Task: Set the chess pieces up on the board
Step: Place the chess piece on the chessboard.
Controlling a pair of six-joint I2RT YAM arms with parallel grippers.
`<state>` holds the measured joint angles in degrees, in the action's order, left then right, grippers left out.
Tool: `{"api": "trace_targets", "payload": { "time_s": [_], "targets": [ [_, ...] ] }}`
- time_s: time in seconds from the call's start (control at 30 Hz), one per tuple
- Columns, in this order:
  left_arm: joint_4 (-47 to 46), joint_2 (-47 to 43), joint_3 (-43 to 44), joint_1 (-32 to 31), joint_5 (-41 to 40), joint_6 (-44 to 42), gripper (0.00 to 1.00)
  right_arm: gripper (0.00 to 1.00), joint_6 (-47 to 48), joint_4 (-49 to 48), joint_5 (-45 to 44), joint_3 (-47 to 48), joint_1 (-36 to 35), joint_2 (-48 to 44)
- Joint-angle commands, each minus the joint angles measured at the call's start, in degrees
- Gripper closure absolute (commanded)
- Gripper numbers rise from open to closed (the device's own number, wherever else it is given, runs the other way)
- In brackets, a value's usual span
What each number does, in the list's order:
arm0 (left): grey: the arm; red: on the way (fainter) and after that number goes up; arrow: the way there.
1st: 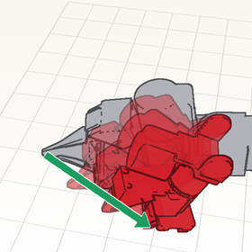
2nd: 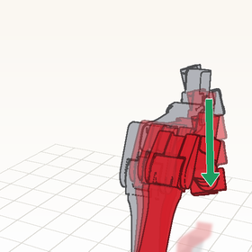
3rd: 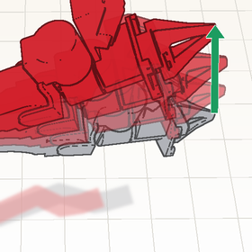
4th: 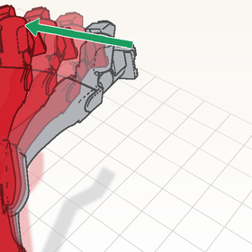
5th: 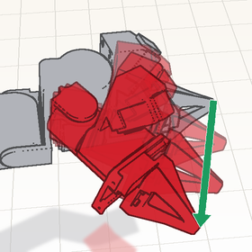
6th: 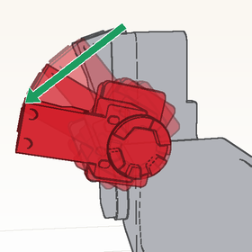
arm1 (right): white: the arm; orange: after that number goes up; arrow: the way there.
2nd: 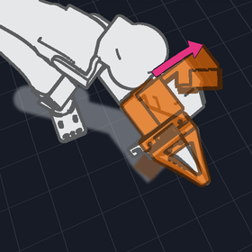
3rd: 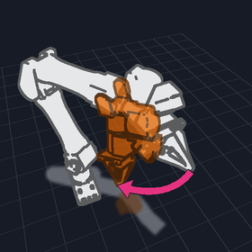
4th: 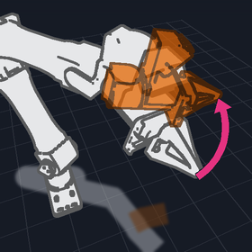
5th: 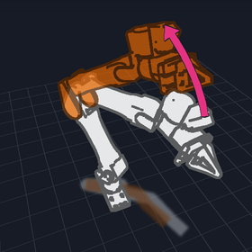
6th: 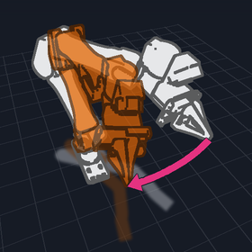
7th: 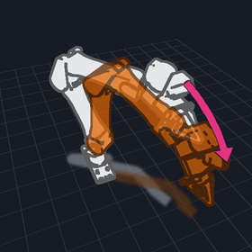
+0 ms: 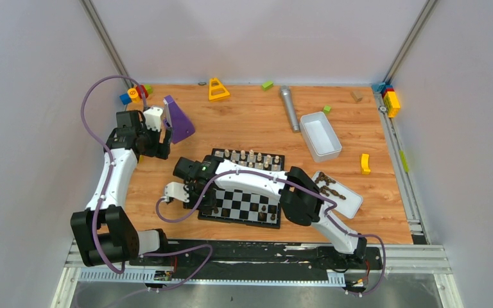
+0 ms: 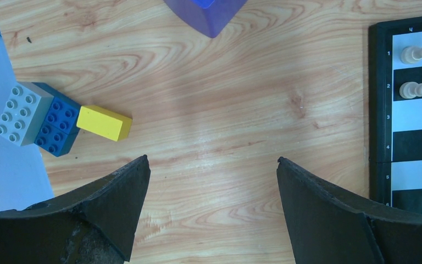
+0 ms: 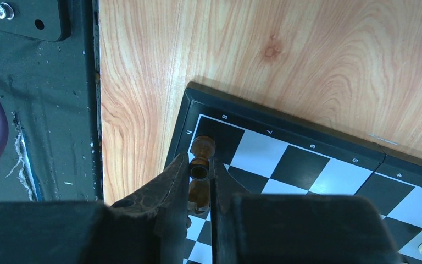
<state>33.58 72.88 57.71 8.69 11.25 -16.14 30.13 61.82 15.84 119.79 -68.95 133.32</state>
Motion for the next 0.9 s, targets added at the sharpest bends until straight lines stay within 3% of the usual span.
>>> {"api": "trace_targets", "payload": {
  "time_s": [0.0,0.53,0.63,0.87],
  "targets": [
    [-1.2,0.4,1.3,0.5,0.6,0.3,0.07,0.98,0.5,-0.1,-2.3,1.3,-0.3,1.5],
    [-1.5,0.5,0.8,0.5,0.9,0.1,0.07,0.96,0.5,-0.4,-3.4,2.9,-0.3,3.1],
    [-1.5,0.5,0.7,0.5,0.9,0.0,0.07,0.9,0.5,-0.5,-3.5,3.0,-0.2,3.0],
    [-1.4,0.4,0.8,0.5,0.8,0.0,0.07,0.61,-0.7,-2.1,-5.7,3.4,0.0,0.7]
  ]
}}
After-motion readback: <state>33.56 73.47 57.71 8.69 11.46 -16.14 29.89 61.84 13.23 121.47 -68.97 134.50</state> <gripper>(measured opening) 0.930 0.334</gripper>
